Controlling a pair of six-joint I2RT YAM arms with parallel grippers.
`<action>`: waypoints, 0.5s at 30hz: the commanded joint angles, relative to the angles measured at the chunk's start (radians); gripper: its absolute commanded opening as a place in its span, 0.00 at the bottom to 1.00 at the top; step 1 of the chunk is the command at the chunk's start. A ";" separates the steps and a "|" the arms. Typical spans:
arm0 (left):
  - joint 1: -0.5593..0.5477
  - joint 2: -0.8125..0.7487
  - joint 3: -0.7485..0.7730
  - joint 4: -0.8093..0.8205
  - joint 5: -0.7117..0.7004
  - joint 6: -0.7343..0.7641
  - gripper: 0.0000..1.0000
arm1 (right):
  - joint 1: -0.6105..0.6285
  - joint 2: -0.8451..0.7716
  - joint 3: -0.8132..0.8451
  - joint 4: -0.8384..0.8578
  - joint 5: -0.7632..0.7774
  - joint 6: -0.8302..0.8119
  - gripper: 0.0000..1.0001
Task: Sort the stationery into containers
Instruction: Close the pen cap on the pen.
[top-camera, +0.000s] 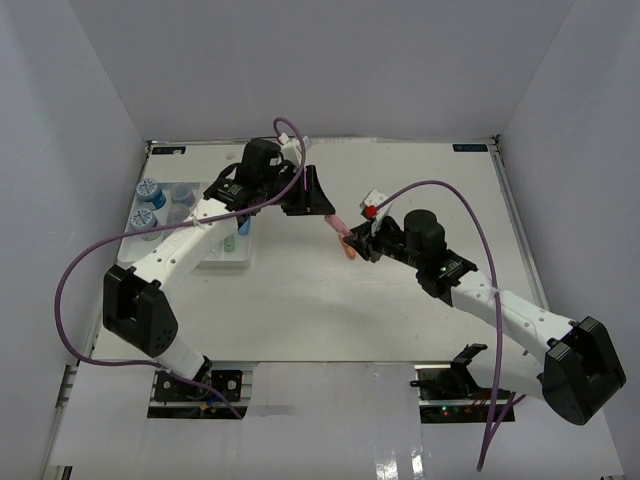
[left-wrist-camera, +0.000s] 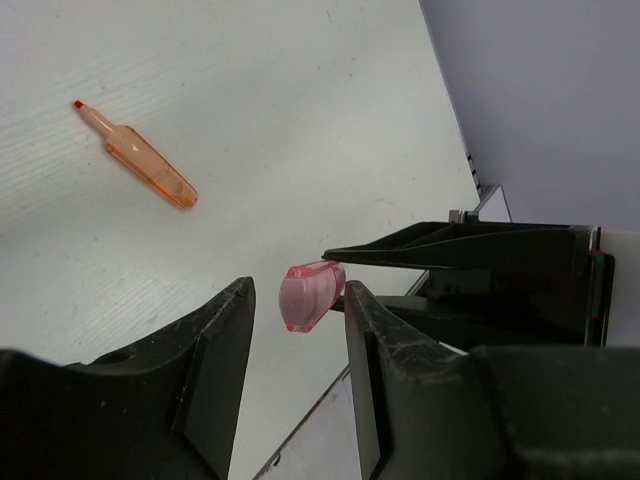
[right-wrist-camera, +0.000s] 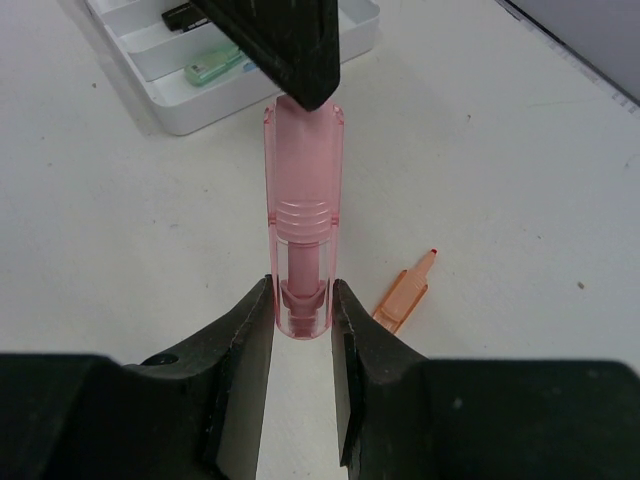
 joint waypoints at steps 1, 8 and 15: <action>-0.001 -0.017 0.027 -0.080 0.060 0.045 0.51 | 0.005 -0.023 0.050 0.062 -0.038 -0.040 0.27; 0.000 0.002 0.070 -0.134 0.075 0.017 0.47 | 0.005 -0.024 0.047 0.091 -0.053 -0.047 0.27; 0.006 0.031 0.102 -0.137 0.072 -0.029 0.45 | 0.005 -0.024 0.044 0.088 -0.058 -0.057 0.27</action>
